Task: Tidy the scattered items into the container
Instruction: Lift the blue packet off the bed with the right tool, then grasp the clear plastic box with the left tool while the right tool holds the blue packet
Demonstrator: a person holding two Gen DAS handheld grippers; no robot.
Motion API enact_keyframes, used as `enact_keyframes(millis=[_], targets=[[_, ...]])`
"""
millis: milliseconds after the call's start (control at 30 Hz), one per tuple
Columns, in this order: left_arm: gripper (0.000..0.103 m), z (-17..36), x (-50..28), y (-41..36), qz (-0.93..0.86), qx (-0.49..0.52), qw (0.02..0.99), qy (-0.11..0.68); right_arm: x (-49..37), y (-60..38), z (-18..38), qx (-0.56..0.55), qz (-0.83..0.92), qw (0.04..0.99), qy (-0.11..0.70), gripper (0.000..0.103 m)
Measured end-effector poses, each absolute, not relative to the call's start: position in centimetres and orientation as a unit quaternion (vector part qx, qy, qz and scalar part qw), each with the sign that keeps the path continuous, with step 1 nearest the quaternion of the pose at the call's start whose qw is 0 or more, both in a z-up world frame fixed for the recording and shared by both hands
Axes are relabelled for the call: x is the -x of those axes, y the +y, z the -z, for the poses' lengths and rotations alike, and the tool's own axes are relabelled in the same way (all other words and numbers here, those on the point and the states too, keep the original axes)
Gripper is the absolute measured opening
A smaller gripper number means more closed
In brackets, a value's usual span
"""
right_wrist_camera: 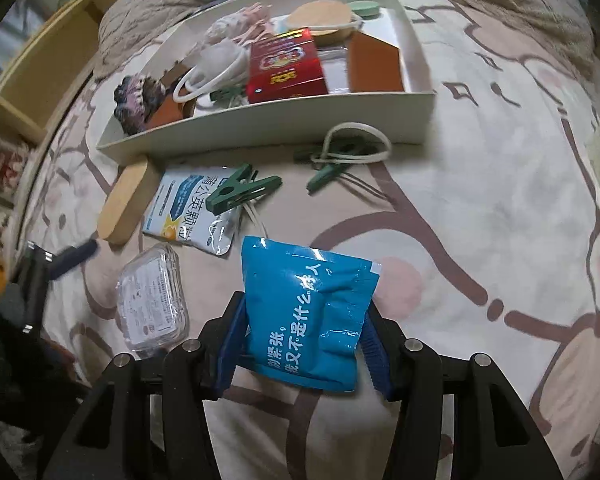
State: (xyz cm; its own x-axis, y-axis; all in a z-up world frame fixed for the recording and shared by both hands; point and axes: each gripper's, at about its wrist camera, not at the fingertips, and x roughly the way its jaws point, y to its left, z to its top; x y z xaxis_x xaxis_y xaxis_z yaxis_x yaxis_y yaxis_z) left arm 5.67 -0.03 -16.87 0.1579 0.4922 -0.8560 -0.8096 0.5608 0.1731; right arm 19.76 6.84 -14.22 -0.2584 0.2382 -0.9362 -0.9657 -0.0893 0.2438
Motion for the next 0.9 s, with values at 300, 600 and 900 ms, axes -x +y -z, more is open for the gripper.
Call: enact_keyframes(millis=[300,600,900], targets=[[0.103,17.4,-4.4,1.7,-0.441,0.243,0.731,0.46,-20.2,6.4,13.6,0.37,-0.638,0.482,0.473,0.054],[0.103,16.8,-5.3,0.4,-0.373,0.3,0.758,0.443,-21.1,6.6,12.9,0.361,-0.63,0.498,0.474,0.054],[0.103,16.0,-7.2,-0.4,-0.395,0.235,0.759,0.461,-22.1,6.5,13.0,0.36,-0.62,0.504,0.482,0.054]])
